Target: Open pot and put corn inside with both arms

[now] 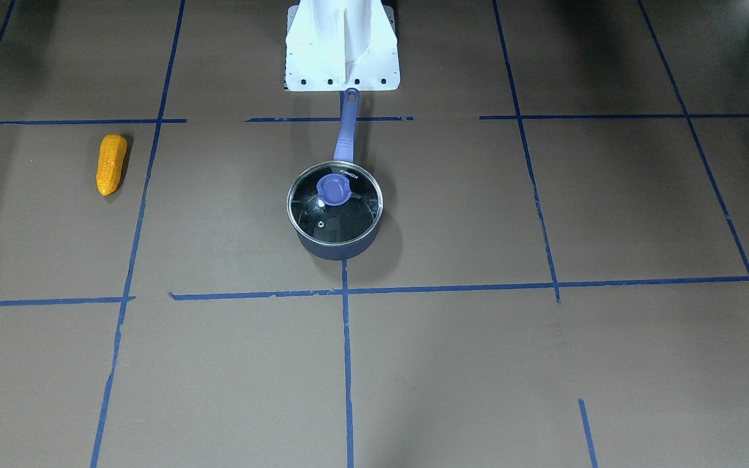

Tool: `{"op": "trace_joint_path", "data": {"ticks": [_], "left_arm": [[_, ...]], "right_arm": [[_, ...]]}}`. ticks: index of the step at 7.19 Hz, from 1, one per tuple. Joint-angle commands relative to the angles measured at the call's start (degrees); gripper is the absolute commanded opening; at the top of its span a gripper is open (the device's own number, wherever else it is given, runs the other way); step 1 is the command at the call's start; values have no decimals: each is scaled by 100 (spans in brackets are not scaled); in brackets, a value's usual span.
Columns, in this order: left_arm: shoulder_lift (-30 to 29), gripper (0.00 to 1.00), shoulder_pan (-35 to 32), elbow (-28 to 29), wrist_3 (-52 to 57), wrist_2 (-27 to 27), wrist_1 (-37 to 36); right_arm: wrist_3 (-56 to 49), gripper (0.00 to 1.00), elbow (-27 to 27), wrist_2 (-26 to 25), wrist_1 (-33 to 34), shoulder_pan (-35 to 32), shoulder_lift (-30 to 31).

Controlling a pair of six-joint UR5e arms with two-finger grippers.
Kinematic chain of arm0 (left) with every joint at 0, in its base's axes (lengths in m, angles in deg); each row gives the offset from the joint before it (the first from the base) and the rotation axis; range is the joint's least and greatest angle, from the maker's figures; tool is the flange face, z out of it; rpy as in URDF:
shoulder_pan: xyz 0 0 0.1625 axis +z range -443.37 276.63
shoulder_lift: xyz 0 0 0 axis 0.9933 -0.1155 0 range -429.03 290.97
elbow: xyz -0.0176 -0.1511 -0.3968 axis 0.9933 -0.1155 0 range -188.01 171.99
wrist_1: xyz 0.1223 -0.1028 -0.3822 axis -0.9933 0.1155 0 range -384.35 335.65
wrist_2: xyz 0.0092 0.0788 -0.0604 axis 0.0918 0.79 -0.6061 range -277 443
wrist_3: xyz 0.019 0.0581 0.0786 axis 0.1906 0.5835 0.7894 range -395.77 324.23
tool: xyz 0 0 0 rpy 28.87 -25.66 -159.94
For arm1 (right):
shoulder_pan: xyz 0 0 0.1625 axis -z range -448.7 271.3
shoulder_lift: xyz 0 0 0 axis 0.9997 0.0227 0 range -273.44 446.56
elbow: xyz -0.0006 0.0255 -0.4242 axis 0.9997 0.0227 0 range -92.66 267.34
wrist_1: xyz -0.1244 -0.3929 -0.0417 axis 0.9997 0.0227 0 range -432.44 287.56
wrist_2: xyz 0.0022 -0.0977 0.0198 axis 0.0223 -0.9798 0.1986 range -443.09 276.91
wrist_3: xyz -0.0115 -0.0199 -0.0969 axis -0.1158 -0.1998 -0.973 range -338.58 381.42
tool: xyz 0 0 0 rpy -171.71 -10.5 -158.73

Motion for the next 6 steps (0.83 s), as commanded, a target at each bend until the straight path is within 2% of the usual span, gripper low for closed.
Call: {"op": "trace_joint_path", "data": {"ticks": [1,2,3,4,6], "left_arm": [[-1002,100,1444,-662,-2374,73,-28],[-1738,100,2233,-610,-3420,273,-37],[-2415,100,2920,-488,-4240,789,-37],[-3084,100,3370,-43,-4666,1255,-37],[-4044,100,3436,924,-4898,1339,-45]], "right_arm": [[20,100,-1,9,4,0,-1],[11,100,-36,-9,4,0,-236],[11,100,24,-9,4,0,-238],[-15,100,77,-17,4,0,-186],[-16,100,148,-9,4,9,-194]]}}
